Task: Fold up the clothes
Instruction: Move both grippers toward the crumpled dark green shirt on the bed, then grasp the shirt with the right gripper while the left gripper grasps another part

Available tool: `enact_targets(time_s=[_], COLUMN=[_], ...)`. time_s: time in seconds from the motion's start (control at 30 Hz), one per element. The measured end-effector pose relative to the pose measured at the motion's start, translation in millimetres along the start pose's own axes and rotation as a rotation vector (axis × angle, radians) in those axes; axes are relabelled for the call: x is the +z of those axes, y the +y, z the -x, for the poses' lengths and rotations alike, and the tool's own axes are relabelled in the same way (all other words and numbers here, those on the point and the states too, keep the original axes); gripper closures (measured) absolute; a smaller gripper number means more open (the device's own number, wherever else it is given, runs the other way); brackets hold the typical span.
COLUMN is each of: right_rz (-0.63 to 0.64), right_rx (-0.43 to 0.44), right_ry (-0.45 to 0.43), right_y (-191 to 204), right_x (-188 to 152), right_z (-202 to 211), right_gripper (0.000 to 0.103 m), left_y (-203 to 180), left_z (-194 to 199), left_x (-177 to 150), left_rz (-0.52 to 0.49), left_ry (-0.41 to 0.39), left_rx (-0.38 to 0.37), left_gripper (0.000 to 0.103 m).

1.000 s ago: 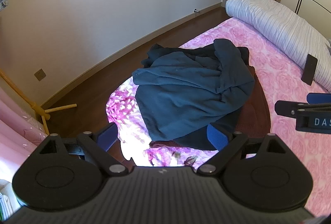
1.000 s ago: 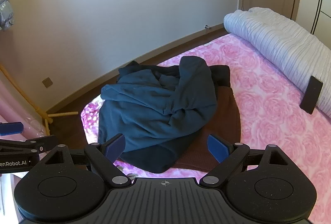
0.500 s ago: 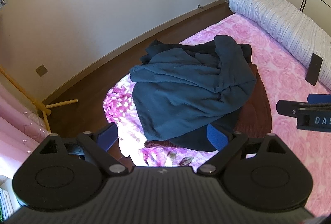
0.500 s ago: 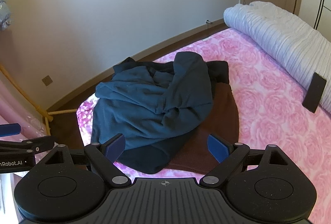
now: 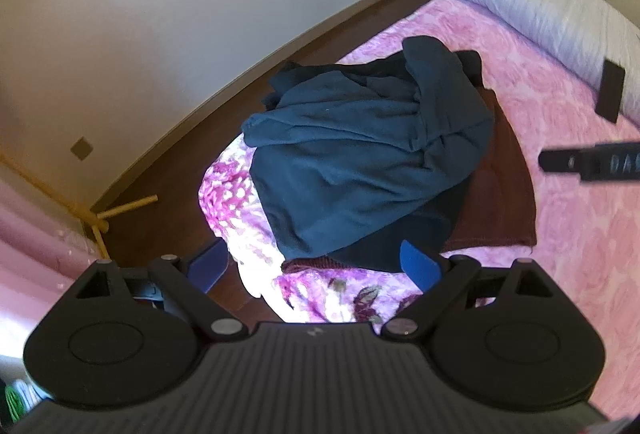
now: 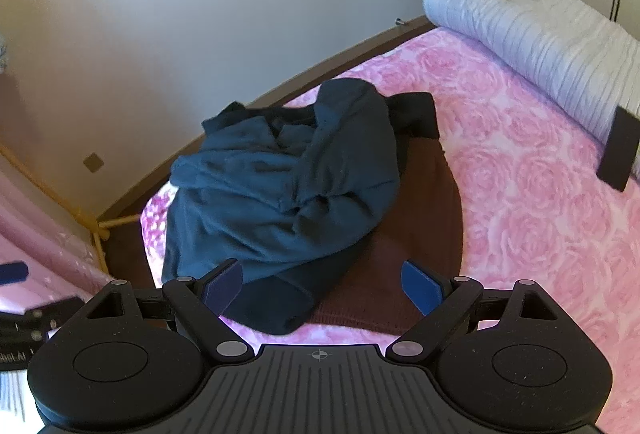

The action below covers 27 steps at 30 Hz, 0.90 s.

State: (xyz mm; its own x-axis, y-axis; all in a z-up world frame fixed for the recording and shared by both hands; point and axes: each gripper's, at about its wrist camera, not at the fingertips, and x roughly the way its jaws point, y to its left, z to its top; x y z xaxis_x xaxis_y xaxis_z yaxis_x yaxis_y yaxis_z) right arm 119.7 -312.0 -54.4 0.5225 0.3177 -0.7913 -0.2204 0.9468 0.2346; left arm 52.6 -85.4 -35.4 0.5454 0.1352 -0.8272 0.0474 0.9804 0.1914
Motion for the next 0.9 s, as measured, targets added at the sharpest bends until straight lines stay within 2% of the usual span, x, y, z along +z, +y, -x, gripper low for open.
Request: enact_targets(time_s=[0.2,0.27,0.53,0.77,0.83,0.9], right_rz=[0.002,0.009,0.086,0.127,0.149,0.140], right_rx=[-0.010,-0.008,-0.050,-0.082,-0.090,-0.099], right_ry=[-0.016,-0.007,0.011,0.068,0.092,0.107], right_y=[-17.2,-20.0,-14.0,-16.3,-14.5,-14.5], right_x=[14.2,22.6,70.0,105.5,112.1,116.9], right_z=[-18.9,-30.3,-101.7,-188.4,-213.7,-234.3], right_gripper=[0.013,0.013,0.013,0.014,0.014,0.014], left_y=[6.1,10.0,16.1,10.8,14.1,19.3], left_z=[-40.9,-61.8,-174.3,-256.0,-275.3,-283.1], left_x=[19.6,30.1,75.8,91.0,91.7,94.0], left_rz=[-0.169,-0.230,-0.395,-0.719,-0.803,-0.840], left_ry=[-0.029,-0.055,-0.066,-0.170,-0.174,-0.180], left_rx=[0.013,-0.003,-0.126,-0.211,-0.254,-0.316], left_gripper=[0.011,0.011,0.011,0.012,0.012,0.012])
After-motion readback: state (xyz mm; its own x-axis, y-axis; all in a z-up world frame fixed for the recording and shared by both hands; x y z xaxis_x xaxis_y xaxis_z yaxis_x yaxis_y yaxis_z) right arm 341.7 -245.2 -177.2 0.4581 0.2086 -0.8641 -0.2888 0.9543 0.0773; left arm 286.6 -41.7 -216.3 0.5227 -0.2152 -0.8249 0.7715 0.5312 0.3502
